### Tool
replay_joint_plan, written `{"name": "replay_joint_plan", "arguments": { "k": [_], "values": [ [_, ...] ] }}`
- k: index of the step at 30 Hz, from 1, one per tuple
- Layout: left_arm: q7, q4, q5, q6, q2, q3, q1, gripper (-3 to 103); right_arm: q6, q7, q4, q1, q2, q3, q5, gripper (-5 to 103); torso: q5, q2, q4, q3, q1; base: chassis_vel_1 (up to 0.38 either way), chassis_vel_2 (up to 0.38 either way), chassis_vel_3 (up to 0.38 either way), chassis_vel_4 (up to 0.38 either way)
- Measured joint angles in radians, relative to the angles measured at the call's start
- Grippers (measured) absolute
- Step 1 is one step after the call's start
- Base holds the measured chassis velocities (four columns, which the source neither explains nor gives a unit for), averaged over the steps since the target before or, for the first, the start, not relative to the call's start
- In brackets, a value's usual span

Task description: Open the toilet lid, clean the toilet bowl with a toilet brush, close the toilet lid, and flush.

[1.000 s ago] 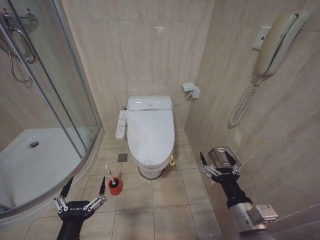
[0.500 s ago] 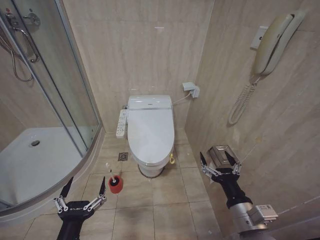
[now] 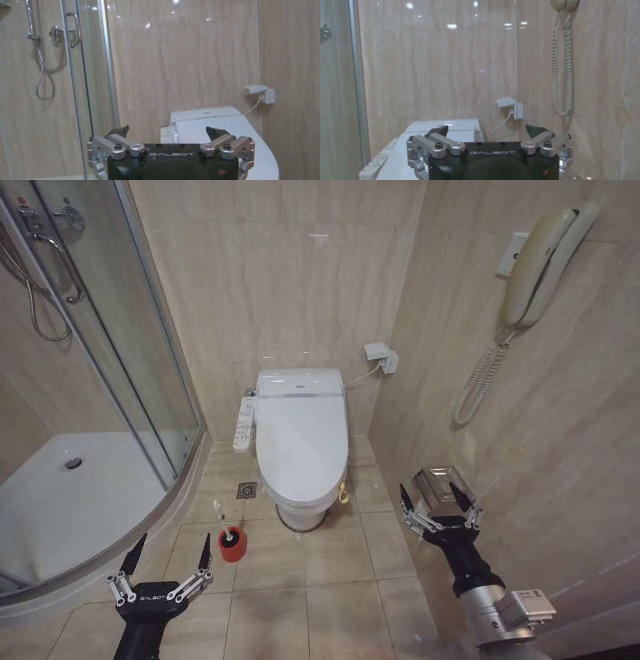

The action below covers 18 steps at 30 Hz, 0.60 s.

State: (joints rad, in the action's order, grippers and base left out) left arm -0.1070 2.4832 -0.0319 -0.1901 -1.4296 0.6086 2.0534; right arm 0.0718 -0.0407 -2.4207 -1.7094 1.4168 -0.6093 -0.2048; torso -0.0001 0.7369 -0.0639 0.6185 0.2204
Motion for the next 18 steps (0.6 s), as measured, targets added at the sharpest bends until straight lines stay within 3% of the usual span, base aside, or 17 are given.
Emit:
{"name": "replay_joint_plan", "arguments": {
  "k": [18],
  "values": [
    [0.000,0.000,0.000,0.000,0.000,0.000,0.000,100,0.000,0.000,0.000,0.000,0.000,0.000,0.000,100,0.0000,0.000,0.0000,0.000,0.000,0.000,0.000,0.000,0.000]
  ]
}}
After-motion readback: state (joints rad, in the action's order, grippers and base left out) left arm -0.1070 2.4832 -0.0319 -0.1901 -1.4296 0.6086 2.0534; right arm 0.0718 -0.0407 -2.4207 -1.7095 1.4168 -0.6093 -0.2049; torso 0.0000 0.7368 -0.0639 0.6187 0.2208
